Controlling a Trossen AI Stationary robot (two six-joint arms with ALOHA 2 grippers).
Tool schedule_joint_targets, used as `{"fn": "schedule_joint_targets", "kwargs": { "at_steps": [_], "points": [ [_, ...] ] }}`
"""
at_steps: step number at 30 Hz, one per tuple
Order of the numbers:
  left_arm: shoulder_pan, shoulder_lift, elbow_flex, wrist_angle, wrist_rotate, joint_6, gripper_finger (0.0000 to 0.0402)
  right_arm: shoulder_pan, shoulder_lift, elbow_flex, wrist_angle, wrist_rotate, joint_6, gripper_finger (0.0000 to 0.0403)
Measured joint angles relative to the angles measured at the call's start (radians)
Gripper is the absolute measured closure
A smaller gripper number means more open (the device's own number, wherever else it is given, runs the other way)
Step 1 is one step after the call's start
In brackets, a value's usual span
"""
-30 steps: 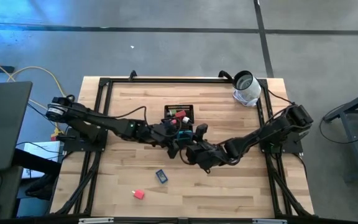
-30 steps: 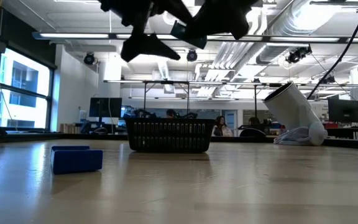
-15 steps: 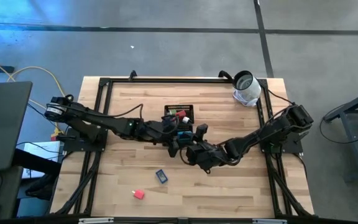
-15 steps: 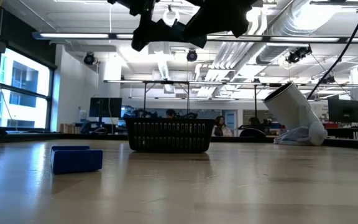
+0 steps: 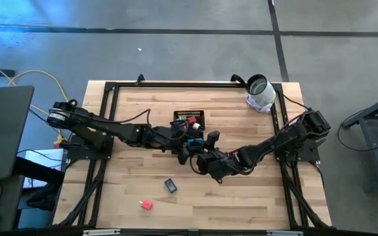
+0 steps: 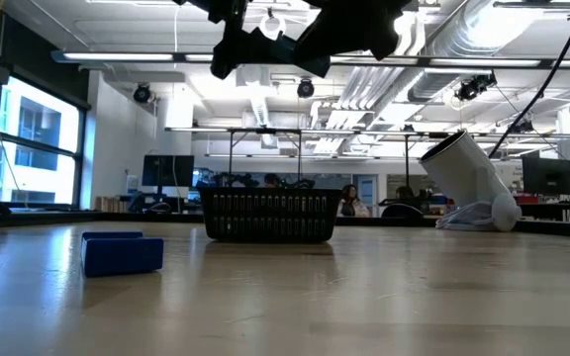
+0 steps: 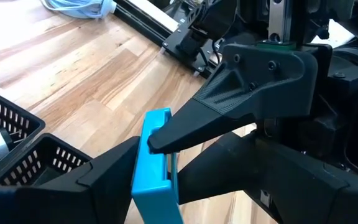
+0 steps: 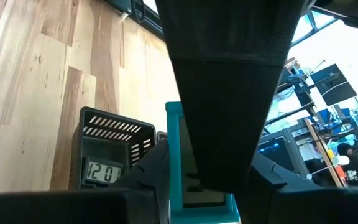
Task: Pick & Place Office items
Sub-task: Put the light blue digital clock into the bottom black bin
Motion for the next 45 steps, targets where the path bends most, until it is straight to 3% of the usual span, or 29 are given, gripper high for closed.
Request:
{"fn": "schedule_joint_targets", "kwargs": {
  "at_steps": [18, 30, 45],
  "points": [
    [-0.007, 0.0, 0.002, -0.054, -0.006, 0.005, 0.01, -0.008, -0.014, -0.003, 0.013, 0.056, -0.027, 0.0287],
    [-0.007, 0.001, 0.002, -0.06, -0.054, 0.052, 0.0195, -0.011, -0.044, -0.003, 0.012, 0.021, -0.014, 0.0287],
    [-0.014, -0.004, 0.0, -0.05, -0.056, 0.081, 0.0202, -0.006, -0.046, 0.0, -0.029, -0.003, 0.045, 0.0287]
  ]
}}
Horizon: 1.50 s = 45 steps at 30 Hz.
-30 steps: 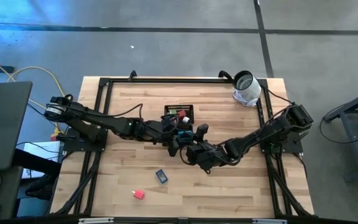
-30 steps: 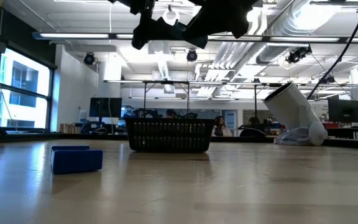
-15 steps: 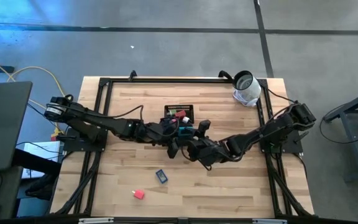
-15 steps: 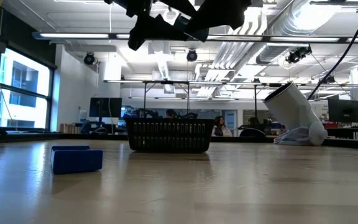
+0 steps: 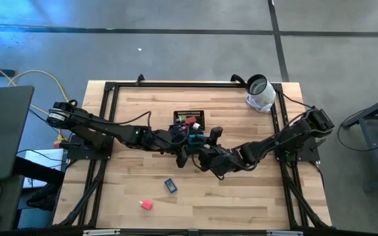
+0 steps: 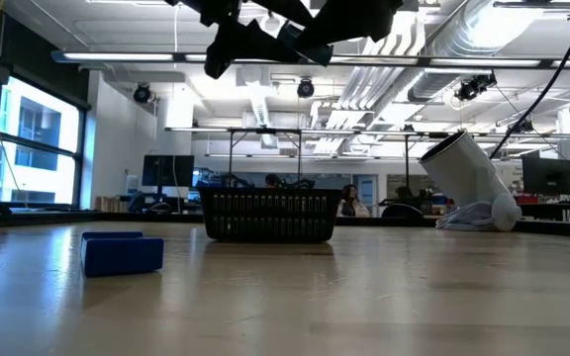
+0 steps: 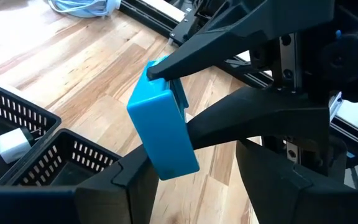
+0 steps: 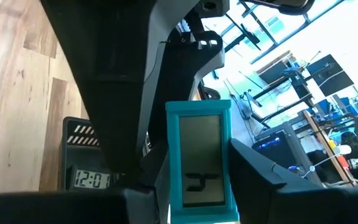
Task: Pick & Place Office items
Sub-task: Put the light blue digital clock into the bottom black bin
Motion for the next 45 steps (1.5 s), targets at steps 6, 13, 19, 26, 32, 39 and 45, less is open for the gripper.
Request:
{"fn": "schedule_joint_targets", "kwargs": {
  "at_steps": [6, 13, 19, 26, 32, 39, 45],
  "points": [
    [0.003, 0.0, 0.0, -0.004, 0.051, 0.0, 0.0202, 0.002, 0.0, 0.0, -0.067, 0.0, 0.043, 0.0287],
    [0.01, -0.002, 0.0, -0.007, 0.057, 0.0, 0.0202, 0.002, 0.001, 0.0, -0.14, 0.003, 0.104, 0.0287],
    [0.017, -0.004, 0.0, -0.007, 0.065, 0.0, 0.0202, 0.011, 0.002, -0.002, -0.125, 0.009, 0.097, 0.0287],
    [0.026, -0.004, 0.0, 0.0, 0.064, 0.0, 0.0202, 0.026, 0.003, -0.003, -0.093, 0.004, 0.072, 0.0287],
    [0.033, -0.006, 0.003, 0.007, 0.047, -0.001, 0.0202, 0.031, 0.005, -0.003, -0.064, -0.012, 0.048, 0.0287],
    [0.033, -0.006, 0.003, -0.003, 0.044, -0.002, 0.0202, 0.028, 0.005, -0.003, -0.046, -0.002, 0.031, 0.0287],
    [0.033, -0.006, 0.003, -0.004, 0.044, -0.005, 0.0202, 0.028, 0.005, -0.003, -0.023, 0.003, 0.011, 0.0286]
  ]
}}
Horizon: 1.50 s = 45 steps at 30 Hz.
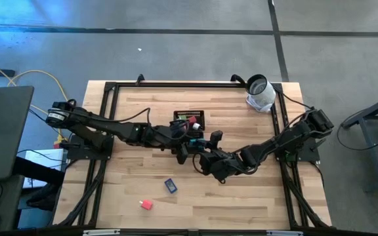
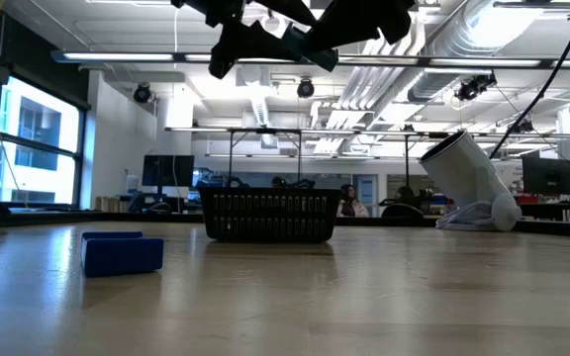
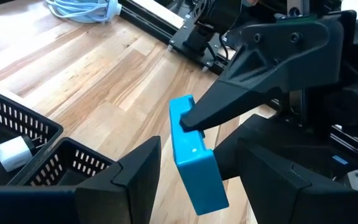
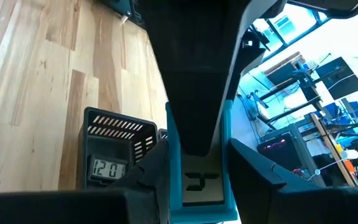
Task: Pick & Place Office items
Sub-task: Put the light blue digital clock into the bottom black bin
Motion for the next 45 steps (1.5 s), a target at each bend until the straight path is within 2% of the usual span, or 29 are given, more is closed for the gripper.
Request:
{"fn": "schedule_joint_targets", "kwargs": {
  "at_steps": [4, 7, 17, 20, 27, 31, 39, 45],
  "points": [
    [0.0, 0.0, 0.0, -0.002, -0.002, 0.0, 0.0204, 0.0, 0.0, 0.0, 0.0, 0.001, 0.0, 0.0286],
    [0.0, 0.0, 0.0, -0.002, -0.003, 0.0, 0.0221, 0.0, 0.0, 0.0, 0.0, 0.002, 0.0, 0.0286],
    [0.002, 0.002, -0.003, -0.012, -0.006, -0.001, 0.034, 0.0, -0.002, 0.001, 0.001, 0.011, -0.001, 0.0289],
    [0.0, 0.003, -0.003, -0.017, -0.005, 0.005, 0.0346, 0.001, -0.003, 0.001, 0.001, -0.001, 0.0, 0.0301],
    [0.0, 0.004, -0.003, -0.033, -0.003, 0.005, 0.034, 0.001, -0.003, 0.001, -0.003, 0.002, -0.019, 0.0383],
    [0.002, 0.003, -0.003, -0.034, -0.01, 0.004, 0.0341, 0.002, -0.003, 0.001, 0.015, 0.037, -0.022, 0.04],
    [0.014, 0.003, -0.002, -0.1, -0.053, 0.068, 0.0341, 0.01, -0.003, 0.001, 0.03, 0.06, -0.022, 0.0375],
    [0.039, 0.003, -0.002, -0.124, -0.057, 0.127, 0.0342, 0.043, -0.019, 0.001, 0.056, 0.058, -0.018, 0.0312]
  ]
}}
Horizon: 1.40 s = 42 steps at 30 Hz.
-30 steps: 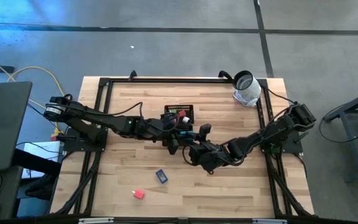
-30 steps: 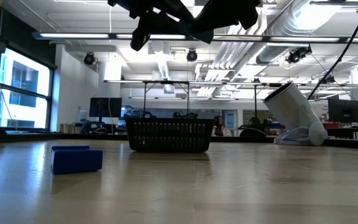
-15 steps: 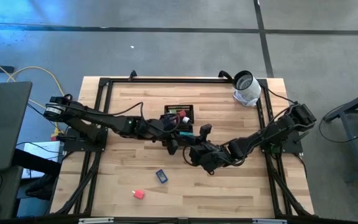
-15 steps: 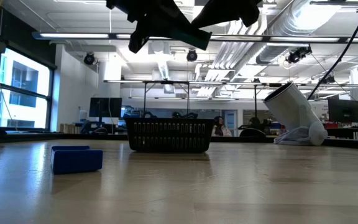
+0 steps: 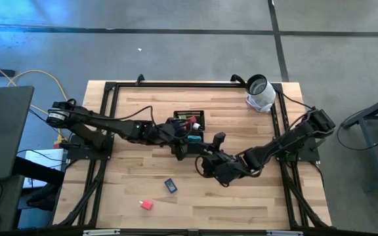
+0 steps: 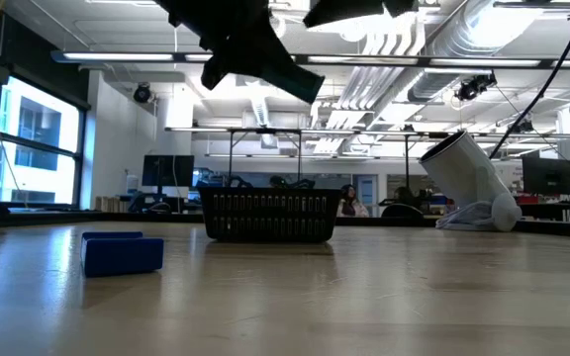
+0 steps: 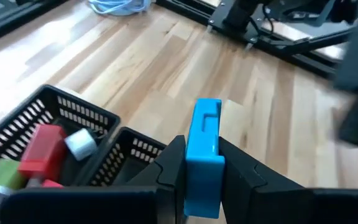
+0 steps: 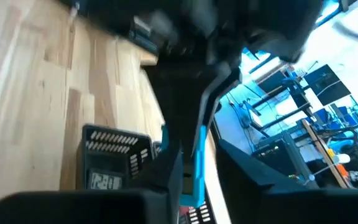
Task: Pick & Place Office items
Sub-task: Put the light blue digital clock into the bottom black bin
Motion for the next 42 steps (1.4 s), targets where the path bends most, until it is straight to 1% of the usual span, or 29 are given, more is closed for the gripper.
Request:
{"fn": "schedule_joint_targets", "kwargs": {
  "at_steps": [4, 8, 12, 15, 22, 30, 33, 36, 39, 42],
  "points": [
    [0.022, 0.0, 0.0, -0.023, -0.001, 0.057, 0.0341, 0.028, -0.031, 0.0, 0.005, -0.001, 0.011, 0.0259],
    [0.054, 0.0, 0.0, -0.073, 0.0, 0.106, 0.0341, 0.055, -0.06, 0.0, 0.004, -0.007, 0.055, 0.0214],
    [0.079, 0.0, 0.0, -0.114, 0.002, 0.161, 0.0341, 0.083, -0.069, 0.0, 0.003, -0.006, 0.057, 0.0182],
    [0.09, 0.0, 0.0, -0.133, 0.006, 0.188, 0.0341, 0.099, -0.069, 0.0, -0.018, -0.008, 0.074, 0.0167],
    [0.089, 0.0, 0.0, -0.221, 0.015, 0.239, 0.0341, 0.088, -0.069, 0.0, -0.162, -0.006, 0.192, 0.0151],
    [0.089, 0.0, 0.0, -0.303, 0.017, 0.318, 0.0341, 0.017, -0.069, 0.0, -0.409, -0.023, 0.344, 0.015],
    [0.099, 0.0, 0.0, -0.307, 0.076, 0.36, 0.0341, -0.016, -0.069, 0.0, -0.48, -0.076, 0.391, 0.0151],
    [0.12, 0.003, 0.0, -0.307, 0.131, 0.382, 0.0341, -0.048, -0.069, 0.0, -0.517, -0.152, 0.416, 0.0152],
    [0.148, 0.011, 0.0, -0.325, 0.171, 0.412, 0.0341, -0.075, -0.068, 0.0, -0.52, -0.233, 0.42, 0.0152],
    [0.18, 0.035, 0.0, -0.332, 0.228, 0.433, 0.0341, -0.094, -0.068, 0.0, -0.508, -0.281, 0.419, 0.0152]
  ]
}}
